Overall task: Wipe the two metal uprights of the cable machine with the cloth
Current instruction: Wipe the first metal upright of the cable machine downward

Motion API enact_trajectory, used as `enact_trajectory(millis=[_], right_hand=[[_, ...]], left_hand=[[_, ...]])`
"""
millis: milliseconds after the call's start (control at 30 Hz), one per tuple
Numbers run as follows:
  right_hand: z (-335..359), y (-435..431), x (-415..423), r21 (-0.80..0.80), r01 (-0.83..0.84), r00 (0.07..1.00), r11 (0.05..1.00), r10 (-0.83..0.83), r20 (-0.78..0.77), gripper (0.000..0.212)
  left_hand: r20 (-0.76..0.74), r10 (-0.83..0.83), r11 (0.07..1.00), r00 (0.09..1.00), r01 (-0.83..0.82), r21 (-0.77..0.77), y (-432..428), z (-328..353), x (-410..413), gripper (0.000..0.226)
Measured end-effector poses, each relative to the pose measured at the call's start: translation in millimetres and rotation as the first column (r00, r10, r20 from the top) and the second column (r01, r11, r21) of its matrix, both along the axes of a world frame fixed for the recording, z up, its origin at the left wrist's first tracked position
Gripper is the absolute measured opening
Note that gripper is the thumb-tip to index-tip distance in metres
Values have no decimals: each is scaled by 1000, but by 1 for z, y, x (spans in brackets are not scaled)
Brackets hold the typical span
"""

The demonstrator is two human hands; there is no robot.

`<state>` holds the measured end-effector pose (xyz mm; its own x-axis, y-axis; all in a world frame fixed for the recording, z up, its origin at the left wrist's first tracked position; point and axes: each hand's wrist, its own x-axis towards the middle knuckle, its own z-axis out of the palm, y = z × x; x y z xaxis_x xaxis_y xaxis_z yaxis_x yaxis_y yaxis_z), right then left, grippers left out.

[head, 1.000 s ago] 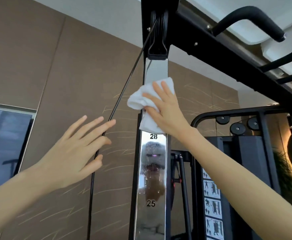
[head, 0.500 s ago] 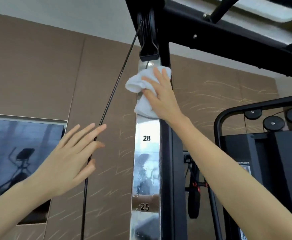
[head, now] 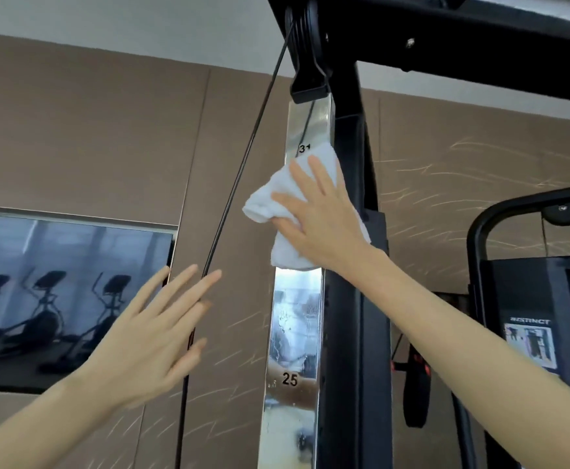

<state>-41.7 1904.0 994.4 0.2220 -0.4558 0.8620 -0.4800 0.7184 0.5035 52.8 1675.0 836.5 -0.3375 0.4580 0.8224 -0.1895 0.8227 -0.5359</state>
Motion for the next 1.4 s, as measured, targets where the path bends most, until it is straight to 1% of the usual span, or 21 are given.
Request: enact_trajectory(millis=[67, 167, 200, 267, 333, 433, 467, 533, 600, 667, 700, 767, 800, 867, 967, 1033, 1100, 1167, 1233, 1300, 1400], right_hand=[[-41, 0, -3, 43, 9, 999, 999, -7, -48, 45], [-109, 7, 4, 169, 29, 999, 985, -23, -37, 45], [-122, 11, 6, 213, 47, 998, 976, -39, -39, 45], [-116, 19, 8, 273, 93, 995, 957, -81, -54, 45], [-83, 19, 8, 237, 137, 990, 962, -125, -65, 43], [-31, 7, 9, 82, 208, 978, 975, -205, -46, 44], [-28, 2, 10, 36, 235, 972, 971, -234, -36, 44], [-50, -6, 12, -11, 290, 955, 957, -290, -56, 45], [-99, -9, 18, 60, 327, 945, 943, -324, -49, 47], [-142, -5, 24, 203, 347, 937, 916, -347, -35, 47], [-151, -1, 26, 256, 354, 934, 899, -355, -43, 47], [-137, 5, 27, 298, 365, 930, 882, -363, -65, 46], [-122, 6, 26, 283, 383, 923, 880, -376, -79, 45], [-80, 2, 25, 196, 430, 903, 881, -418, -101, 42], [-36, -7, 26, 134, 462, 887, 877, -455, -78, 41], [-42, -14, 26, 157, 455, 891, 877, -447, -87, 42], [-70, -15, 27, 249, 444, 896, 860, -432, -104, 42], [-103, -11, 28, 376, 424, 901, 824, -427, -82, 40], [-112, -5, 32, 464, 448, 881, 764, -465, -86, 41], [-97, -2, 35, 472, 484, 863, 737, -491, -118, 41], [-56, -9, 37, 355, 511, 851, 783, -520, -80, 43]], left_hand=[[-19, -19, 1000, 1000, 19, 18, -4, -7, 1, 47], [-32, -73, 997, 997, 74, 38, -2, -9, 1, 44], [-27, -89, 995, 996, 90, 38, -1, -10, 0, 44], [-7, -113, 993, 994, 113, 31, -2, -16, -3, 46], [15, -138, 990, 990, 138, 14, -6, -23, -6, 48], [23, -172, 985, 985, 173, -20, -11, -29, -6, 48], [26, -185, 982, 982, 185, -29, -13, -28, -5, 48], [30, -212, 976, 977, 213, -35, -17, -26, -4, 47], [28, -244, 970, 969, 244, -20, -19, -26, -3, 46], [29, -268, 963, 963, 268, -11, -21, -26, -2, 47], [35, -273, 962, 961, 274, -15, -22, -26, -1, 48], [51, -282, 959, 958, 284, -24, -24, -26, 2, 47], [60, -293, 955, 954, 294, -26, -25, -25, 3, 46], [74, -319, 947, 945, 321, -20, -28, -24, 4, 43], [74, -375, 927, 924, 376, 11, -28, -26, 1, 38], [60, -419, 908, 906, 417, 44, -26, -29, -2, 36], [40, -454, 890, 890, 451, 63, -25, -32, -6, 35], [33, -479, 877, 877, 476, 67, -26, -33, -9, 35], [35, -483, 875, 875, 481, 61, -27, -31, -10, 33], [42, -475, 880, 879, 473, 46, -27, -29, -10, 31], [38, -504, 863, 863, 502, 53, -26, -31, -14, 27]])
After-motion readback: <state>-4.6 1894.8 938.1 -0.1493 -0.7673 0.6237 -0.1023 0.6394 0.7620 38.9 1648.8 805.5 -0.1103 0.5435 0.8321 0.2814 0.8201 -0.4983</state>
